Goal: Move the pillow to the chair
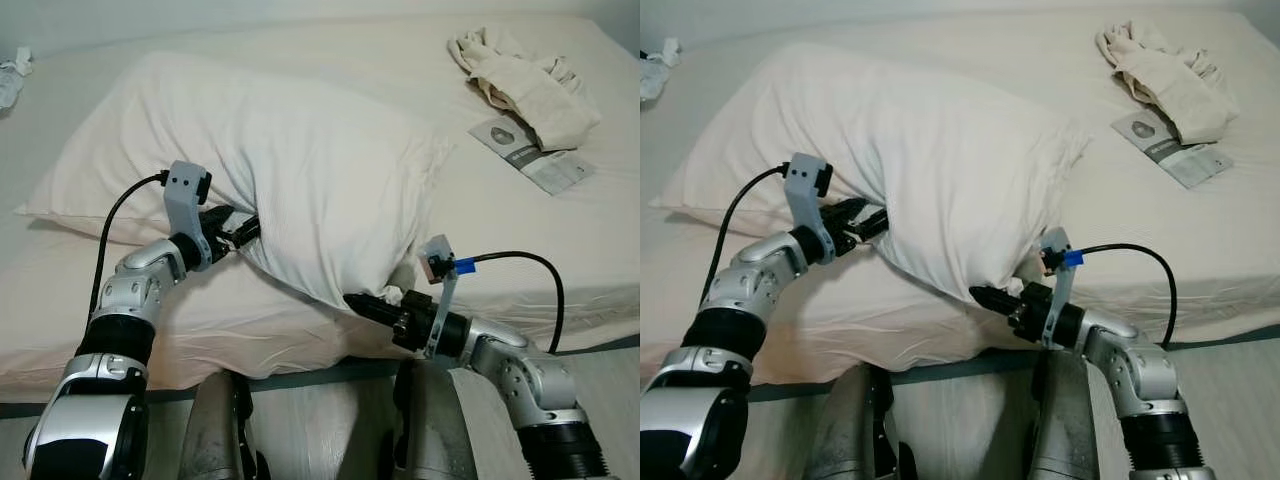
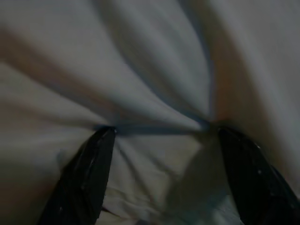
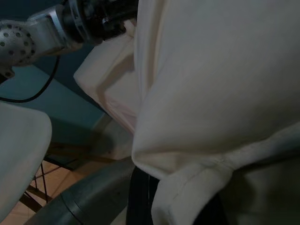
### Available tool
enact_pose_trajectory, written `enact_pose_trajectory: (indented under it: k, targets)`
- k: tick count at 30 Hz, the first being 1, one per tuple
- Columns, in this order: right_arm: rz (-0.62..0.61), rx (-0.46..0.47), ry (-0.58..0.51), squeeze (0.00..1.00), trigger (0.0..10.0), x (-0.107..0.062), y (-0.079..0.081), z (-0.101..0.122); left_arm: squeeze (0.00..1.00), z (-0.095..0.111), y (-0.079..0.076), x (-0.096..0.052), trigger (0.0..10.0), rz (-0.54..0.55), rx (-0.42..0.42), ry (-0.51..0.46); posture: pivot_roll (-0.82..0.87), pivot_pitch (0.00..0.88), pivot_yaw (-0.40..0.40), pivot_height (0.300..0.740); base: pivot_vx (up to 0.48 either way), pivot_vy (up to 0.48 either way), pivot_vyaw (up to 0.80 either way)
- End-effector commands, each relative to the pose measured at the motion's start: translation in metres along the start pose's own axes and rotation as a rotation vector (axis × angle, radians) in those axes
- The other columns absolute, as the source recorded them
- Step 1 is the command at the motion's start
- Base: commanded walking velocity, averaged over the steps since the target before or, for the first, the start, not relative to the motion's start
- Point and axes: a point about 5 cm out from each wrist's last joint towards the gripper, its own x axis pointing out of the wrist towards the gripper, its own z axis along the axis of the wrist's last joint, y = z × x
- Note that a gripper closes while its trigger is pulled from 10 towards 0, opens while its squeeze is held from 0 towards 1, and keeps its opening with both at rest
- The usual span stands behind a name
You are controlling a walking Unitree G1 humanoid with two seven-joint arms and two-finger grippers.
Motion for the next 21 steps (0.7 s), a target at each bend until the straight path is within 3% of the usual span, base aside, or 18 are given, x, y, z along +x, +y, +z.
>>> enact_pose_trajectory:
  k: [1, 5, 7, 8, 9, 13, 17, 21]
  targets:
    - [0.022, 0.042, 0.046, 0.0, 0.0, -0.008, 0.002, -0.013, 0.0, -0.001, 0.014, -0.009, 10.0, 0.067, -0.028, 0.007, 0.06, 0.314, 0.039, 0.536, 0.0, 0.0, 0.0]
    - [-0.034, 0.057, 0.157, 0.0, 0.0, -0.044, -0.01, -0.023, 0.0, 0.005, 0.042, -0.027, 10.0, 0.293, 0.072, 0.022, 0.06, 0.317, 0.039, 0.536, 0.0, 0.0, 0.0]
    - [-0.06, 0.064, 0.177, 0.0, 0.0, -0.054, -0.015, -0.026, 0.0, 0.007, 0.049, -0.03, 10.0, 0.355, 0.077, 0.011, 0.06, 0.317, 0.039, 0.536, 0.0, 0.0, 0.0]
    - [-0.129, 0.073, 0.2, 0.0, 0.0, -0.07, -0.024, -0.03, 0.0, 0.012, 0.057, -0.036, 10.0, 0.433, 0.066, -0.023, 0.06, 0.316, 0.041, 0.536, 0.0, 0.0, 0.0]
    - [-0.129, 0.073, 0.2, 0.0, 0.0, -0.07, -0.024, -0.03, 0.0, 0.012, 0.057, -0.036, 10.0, 0.433, 0.066, -0.023, 0.06, 0.316, 0.041, 0.536, 0.0, 0.0, 0.0]
    - [-0.394, 0.054, 0.203, 0.0, 0.0, -0.113, -0.057, -0.03, 0.0, 0.022, 0.061, -0.039, 10.0, 0.444, 0.022, -0.111, 0.06, 0.317, 0.043, 0.536, 0.0, 0.0, 0.0]
    - [-0.5, 0.026, 0.185, 0.0, 0.0, -0.125, -0.068, -0.026, 0.0, 0.023, 0.059, -0.038, 10.0, 0.419, 0.019, -0.119, 0.06, 0.316, 0.045, 0.536, 0.0, 0.0, 0.0]
    - [-0.916, -0.044, 0.061, 0.0, 0.0, -0.165, -0.1, 0.0, 0.0, 0.022, 0.059, -0.037, 10.0, 0.414, 0.001, -0.116, 0.06, 0.313, 0.046, 0.536, 0.0, 0.0, 0.0]
